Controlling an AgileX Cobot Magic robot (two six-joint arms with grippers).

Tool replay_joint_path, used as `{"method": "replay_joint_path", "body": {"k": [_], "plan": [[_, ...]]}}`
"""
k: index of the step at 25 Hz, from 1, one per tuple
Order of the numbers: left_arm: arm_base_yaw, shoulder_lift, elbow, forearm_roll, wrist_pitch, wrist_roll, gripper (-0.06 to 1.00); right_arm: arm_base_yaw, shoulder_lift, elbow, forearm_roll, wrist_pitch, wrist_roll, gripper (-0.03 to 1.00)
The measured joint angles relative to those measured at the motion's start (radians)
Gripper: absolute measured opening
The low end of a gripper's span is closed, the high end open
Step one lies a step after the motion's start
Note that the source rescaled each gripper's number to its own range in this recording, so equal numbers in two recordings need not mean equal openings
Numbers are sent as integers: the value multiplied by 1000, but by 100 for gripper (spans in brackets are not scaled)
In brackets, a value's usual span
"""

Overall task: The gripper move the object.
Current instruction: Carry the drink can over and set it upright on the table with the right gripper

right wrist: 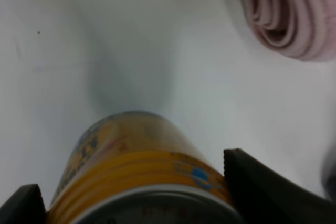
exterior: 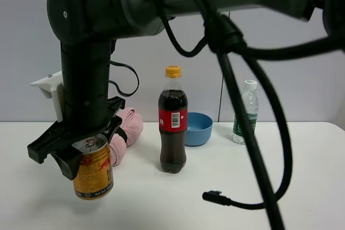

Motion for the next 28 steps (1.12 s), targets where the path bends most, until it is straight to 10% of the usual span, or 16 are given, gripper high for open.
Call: {"method": "replay_joint_path", "body": {"k": [28], "plan": [[0, 0, 0, 0, 0, 0, 100, -30, 107, 0, 80, -148, -207, 1]]}}
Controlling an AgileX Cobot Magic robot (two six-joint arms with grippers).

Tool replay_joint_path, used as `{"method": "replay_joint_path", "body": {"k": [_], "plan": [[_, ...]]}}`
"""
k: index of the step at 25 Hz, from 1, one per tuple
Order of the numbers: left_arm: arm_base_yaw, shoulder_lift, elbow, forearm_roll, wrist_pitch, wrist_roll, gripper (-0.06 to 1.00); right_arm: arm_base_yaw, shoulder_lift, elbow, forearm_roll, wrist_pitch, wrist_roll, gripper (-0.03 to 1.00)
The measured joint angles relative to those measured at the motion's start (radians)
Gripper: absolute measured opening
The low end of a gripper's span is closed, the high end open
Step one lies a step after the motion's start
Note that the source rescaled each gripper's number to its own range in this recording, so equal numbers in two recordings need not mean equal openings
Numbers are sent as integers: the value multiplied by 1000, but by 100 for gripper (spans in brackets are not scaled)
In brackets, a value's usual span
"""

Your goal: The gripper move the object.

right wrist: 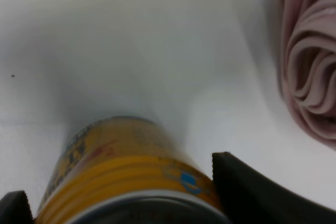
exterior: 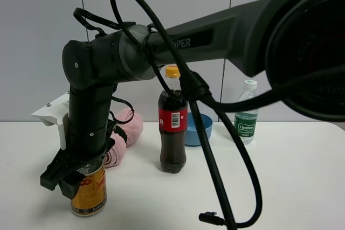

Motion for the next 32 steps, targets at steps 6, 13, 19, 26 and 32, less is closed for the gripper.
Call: {"method": "replay_joint_path", "body": {"k": [6, 13, 19, 26, 32], "plan": [[0, 0, 0, 0, 0, 0, 100, 0, 0, 0, 0, 1, -12, 1], [0, 0, 0, 0, 0, 0, 100, 0, -1, -5, 0, -3, -16, 38], [0, 0, 0, 0, 0, 0, 100, 0, -30, -5, -1, -5, -16, 56], [0, 0, 0, 0, 0, 0, 100, 31, -248, -5, -1, -14, -13, 57], [0, 0, 0, 0, 0, 0, 100, 50, -475, -5, -49, -13, -12, 57]]}}
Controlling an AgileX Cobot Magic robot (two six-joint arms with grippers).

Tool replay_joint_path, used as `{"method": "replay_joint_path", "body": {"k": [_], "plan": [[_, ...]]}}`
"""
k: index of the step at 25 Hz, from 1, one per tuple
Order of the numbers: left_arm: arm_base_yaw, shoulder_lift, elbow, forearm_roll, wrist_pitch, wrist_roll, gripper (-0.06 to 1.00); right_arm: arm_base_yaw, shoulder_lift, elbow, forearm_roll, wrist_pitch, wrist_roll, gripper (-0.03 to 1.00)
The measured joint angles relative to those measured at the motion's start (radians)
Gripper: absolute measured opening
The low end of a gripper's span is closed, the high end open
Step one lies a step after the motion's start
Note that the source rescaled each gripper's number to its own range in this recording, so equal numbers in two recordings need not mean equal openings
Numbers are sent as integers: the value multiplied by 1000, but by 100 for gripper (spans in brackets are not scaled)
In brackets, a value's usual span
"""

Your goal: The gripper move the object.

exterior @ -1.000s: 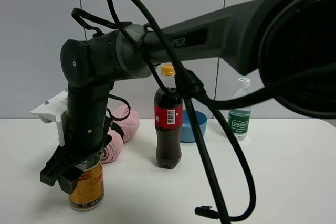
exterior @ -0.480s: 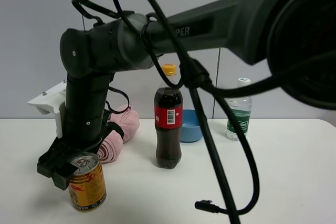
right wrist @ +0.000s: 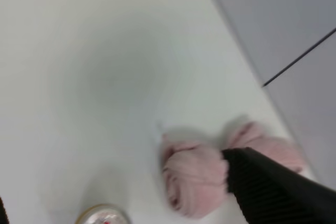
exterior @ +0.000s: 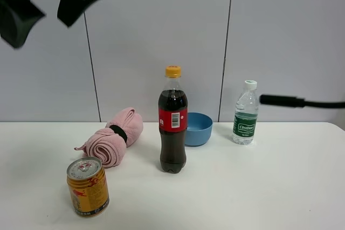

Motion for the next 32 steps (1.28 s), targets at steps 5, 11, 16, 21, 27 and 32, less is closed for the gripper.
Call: {"method": "replay_joint_path", "body": {"k": [5, 11, 16, 21, 27, 32], "plan": [[0, 0, 0, 0, 0, 0, 100, 4, -154, 0, -109, 78, 41, 57], [0, 0, 0, 0, 0, 0, 100, 4, -315, 1, -244, 211, 142, 57], [0, 0, 0, 0, 0, 0, 100, 4, -413, 5, -413, 238, 280, 57], [0, 0, 0, 0, 0, 0, 100, -28, -555, 191, -467, 237, 361, 57], [0, 0, 0, 0, 0, 0, 100, -127, -813, 639, -458, 195, 458, 57], [0, 0, 0, 0, 0, 0, 100, -308, -1031, 933, -361, 157, 468, 57]]}}
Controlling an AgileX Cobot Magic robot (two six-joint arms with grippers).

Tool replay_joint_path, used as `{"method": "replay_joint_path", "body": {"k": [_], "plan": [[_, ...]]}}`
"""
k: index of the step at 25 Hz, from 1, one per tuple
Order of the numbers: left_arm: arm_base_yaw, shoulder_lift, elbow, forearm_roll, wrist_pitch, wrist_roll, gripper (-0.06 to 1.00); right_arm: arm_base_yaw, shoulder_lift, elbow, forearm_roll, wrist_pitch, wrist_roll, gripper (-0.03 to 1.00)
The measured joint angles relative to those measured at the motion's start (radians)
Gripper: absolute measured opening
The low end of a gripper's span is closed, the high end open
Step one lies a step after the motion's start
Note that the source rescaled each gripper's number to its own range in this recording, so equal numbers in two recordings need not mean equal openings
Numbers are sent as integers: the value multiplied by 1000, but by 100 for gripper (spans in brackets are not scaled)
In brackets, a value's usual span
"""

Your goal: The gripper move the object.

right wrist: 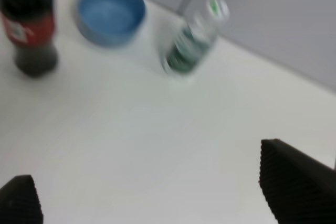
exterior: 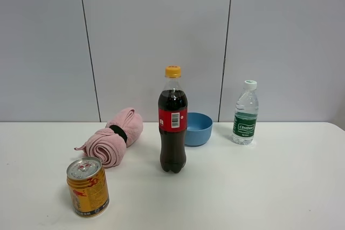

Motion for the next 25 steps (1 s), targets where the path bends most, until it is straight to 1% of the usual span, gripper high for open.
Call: {"method": "replay_joint_path", "body": {"k": [3, 6, 9, 11, 13, 15, 17, 21, 25], "plan": [[0, 0, 0, 0, 0, 0, 100, -160, -107, 137, 55, -2, -4, 57], [0, 0, 0, 0, 0, 0, 100, -326, -219, 255, 81, -3, -7, 57], [0, 0, 0, 0, 0, 0, 100, -475, -350, 339, 102, -3, -7, 57], [0, 0, 0, 0, 0, 0, 100, -557, -441, 381, 115, -3, 5, 58], [0, 0, 0, 0, 0, 0, 100, -640, -541, 420, 135, -2, 30, 67], [0, 0, 0, 0, 0, 0, 100, -701, -634, 455, 156, 0, 41, 79], [0, 0, 0, 0, 0, 0, 100, -728, -732, 491, 183, 7, 46, 83], [0, 0, 0, 0, 0, 0, 100, -734, -903, 563, 245, 69, 71, 85], [0, 0, 0, 0, 0, 0, 100, -734, -957, 601, 260, 92, 72, 85]]}}
